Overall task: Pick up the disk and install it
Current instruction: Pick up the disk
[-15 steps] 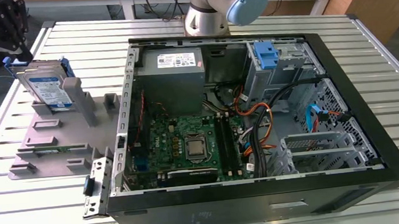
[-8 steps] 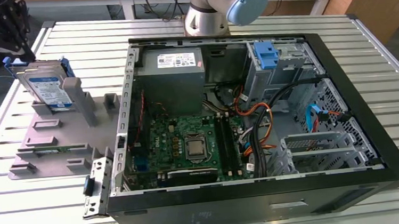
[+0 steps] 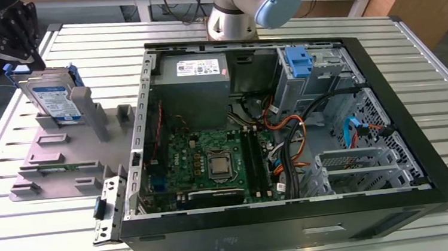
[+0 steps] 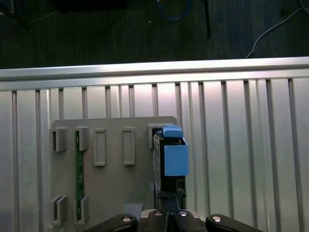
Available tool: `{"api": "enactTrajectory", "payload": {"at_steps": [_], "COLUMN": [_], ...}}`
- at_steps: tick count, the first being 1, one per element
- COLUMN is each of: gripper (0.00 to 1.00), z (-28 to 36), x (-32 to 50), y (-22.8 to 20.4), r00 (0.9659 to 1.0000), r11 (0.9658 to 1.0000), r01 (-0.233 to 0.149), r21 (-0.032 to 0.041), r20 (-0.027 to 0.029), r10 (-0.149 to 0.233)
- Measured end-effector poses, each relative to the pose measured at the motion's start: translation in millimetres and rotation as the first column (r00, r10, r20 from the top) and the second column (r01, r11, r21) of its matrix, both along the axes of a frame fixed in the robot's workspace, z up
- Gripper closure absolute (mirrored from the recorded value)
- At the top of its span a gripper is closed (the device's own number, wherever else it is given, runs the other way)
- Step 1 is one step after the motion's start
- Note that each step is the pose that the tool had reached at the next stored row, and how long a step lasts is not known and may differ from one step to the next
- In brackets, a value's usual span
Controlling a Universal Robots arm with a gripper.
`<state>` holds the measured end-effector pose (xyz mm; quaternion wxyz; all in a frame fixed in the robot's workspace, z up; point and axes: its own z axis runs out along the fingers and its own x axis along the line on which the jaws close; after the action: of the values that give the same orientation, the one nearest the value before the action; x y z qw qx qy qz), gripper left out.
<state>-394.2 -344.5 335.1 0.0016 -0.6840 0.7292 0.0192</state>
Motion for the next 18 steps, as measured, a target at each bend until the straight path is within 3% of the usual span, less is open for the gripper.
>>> {"api": "enactTrajectory", "payload": {"at_steps": [9,18], "gripper": [0.89,0.89], "z": [-2.7,-3.3], "x": [2.0,-1.5], "y": [4.9,5.1], "r00": [1.0000,1.0000], "r11": [1.0000,1.0000], "r01": [0.000,0.000], "r21": [0.0001,0.0000], "r20": [0.0001,0.0001], "r10": [0.000,0.000]}}
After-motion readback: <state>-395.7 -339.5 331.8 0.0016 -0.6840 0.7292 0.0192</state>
